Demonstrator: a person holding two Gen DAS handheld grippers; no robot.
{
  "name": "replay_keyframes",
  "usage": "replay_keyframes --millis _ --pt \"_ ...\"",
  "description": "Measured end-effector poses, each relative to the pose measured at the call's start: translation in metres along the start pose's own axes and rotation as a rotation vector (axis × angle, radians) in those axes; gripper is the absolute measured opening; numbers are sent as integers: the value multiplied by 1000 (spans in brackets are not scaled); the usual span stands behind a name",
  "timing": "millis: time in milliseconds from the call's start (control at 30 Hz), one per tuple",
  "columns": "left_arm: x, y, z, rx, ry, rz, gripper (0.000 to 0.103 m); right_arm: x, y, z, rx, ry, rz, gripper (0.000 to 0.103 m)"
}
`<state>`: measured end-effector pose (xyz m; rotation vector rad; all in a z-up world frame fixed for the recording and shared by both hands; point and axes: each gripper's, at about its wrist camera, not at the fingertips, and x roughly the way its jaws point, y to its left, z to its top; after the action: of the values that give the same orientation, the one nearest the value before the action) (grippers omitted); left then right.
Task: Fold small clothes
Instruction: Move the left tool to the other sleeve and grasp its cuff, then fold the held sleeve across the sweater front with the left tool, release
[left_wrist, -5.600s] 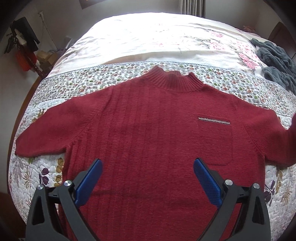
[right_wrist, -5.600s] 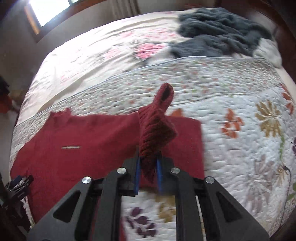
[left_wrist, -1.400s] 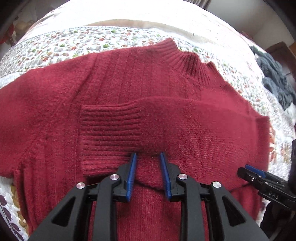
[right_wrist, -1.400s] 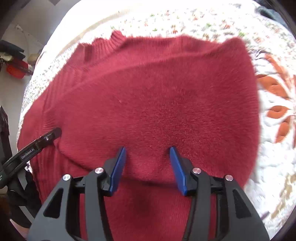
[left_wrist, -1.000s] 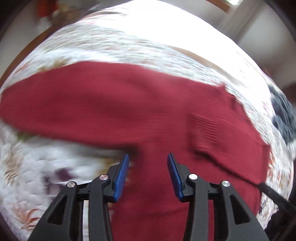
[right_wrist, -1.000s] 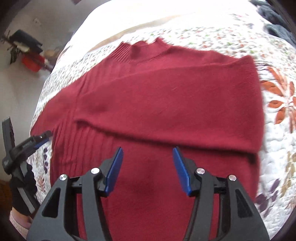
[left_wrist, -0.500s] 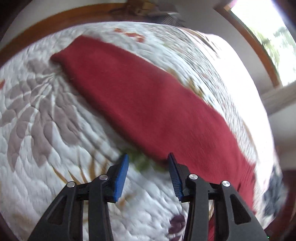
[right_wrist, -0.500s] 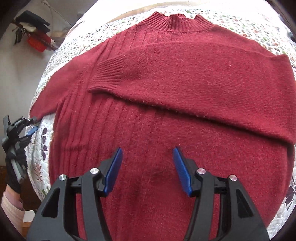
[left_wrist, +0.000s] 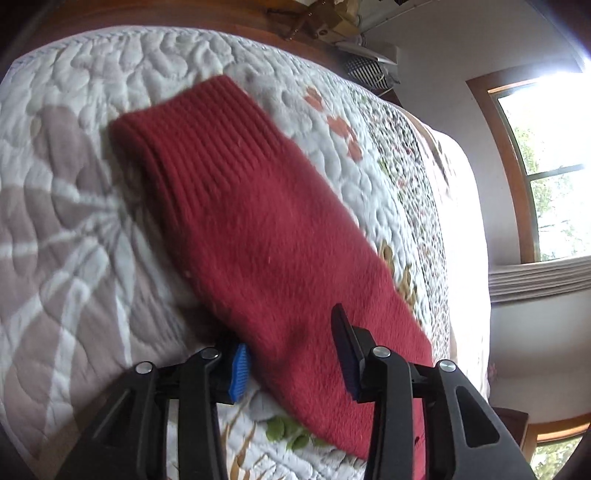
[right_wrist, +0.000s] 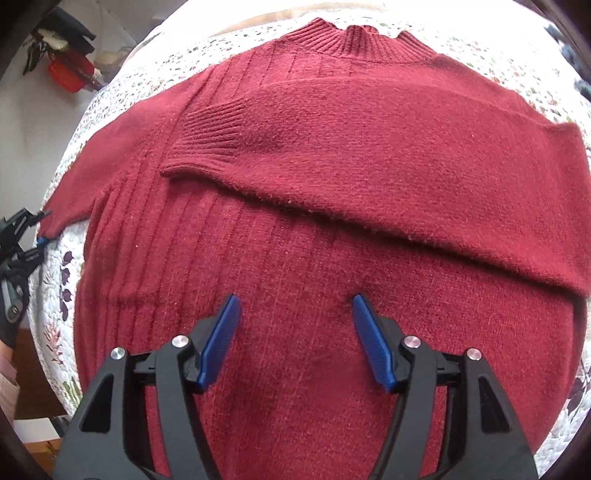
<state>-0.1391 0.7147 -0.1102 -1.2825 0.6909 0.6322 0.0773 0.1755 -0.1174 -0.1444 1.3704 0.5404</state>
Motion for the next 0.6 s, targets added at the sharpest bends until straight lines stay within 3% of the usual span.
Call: replay_keyframes --millis 367,467,600 --pt "-5 -6 4 58 -23 68 9 0 -4 0 1 -4 20 65" --pt "-13 -23 -2 135 -54 91 7 -2 -5 0 -5 -7 18 63" --pt "-25 -61 -20 253 -69 53 7 -12 -9 -3 17 -17 34 61"
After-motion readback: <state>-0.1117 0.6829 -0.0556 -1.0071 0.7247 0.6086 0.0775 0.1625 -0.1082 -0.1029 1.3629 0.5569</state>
